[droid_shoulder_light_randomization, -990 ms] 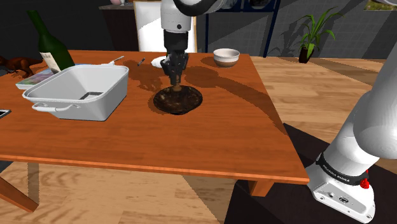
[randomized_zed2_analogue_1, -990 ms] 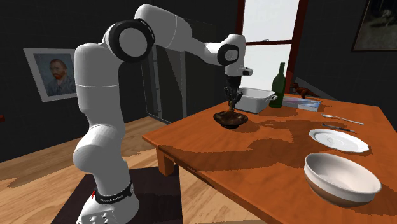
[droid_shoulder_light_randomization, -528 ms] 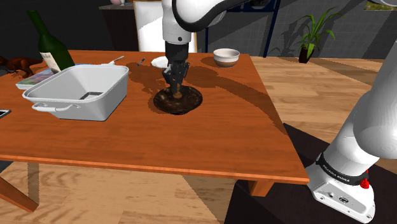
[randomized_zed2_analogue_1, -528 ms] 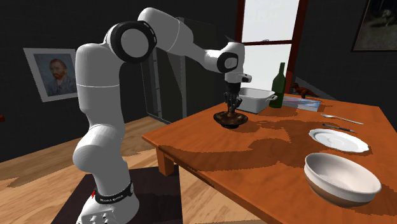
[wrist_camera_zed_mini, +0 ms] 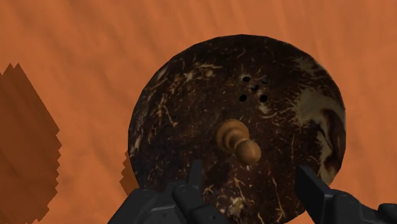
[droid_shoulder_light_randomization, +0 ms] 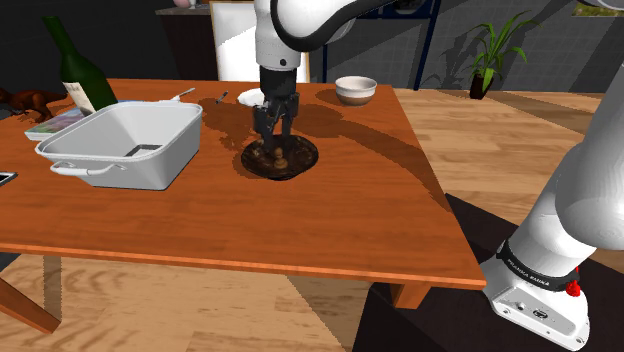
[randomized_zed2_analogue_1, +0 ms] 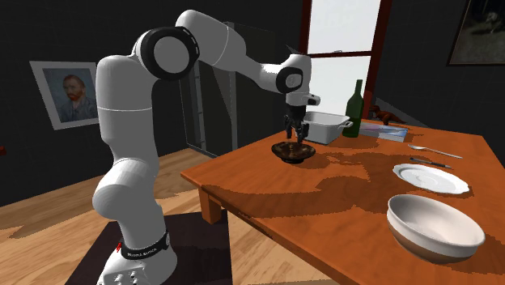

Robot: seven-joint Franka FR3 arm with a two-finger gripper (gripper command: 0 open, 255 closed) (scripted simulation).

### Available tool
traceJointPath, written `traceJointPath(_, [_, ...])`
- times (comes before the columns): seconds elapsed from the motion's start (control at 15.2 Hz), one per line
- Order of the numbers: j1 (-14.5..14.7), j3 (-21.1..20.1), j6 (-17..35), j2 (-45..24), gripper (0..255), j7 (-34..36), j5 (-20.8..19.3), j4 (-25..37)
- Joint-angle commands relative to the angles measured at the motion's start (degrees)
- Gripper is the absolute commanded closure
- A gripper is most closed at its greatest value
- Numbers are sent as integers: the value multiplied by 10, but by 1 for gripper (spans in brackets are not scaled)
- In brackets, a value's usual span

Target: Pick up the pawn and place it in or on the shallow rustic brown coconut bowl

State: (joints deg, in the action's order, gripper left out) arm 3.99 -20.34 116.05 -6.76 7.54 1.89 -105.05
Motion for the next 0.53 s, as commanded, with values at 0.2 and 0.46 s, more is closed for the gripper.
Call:
traceJointPath(0.2, [0, 0, 0, 0, 0, 0, 0, 0])
traceJointPath(0.46, [-4, 1, -68, 17, 0, -4, 6, 52])
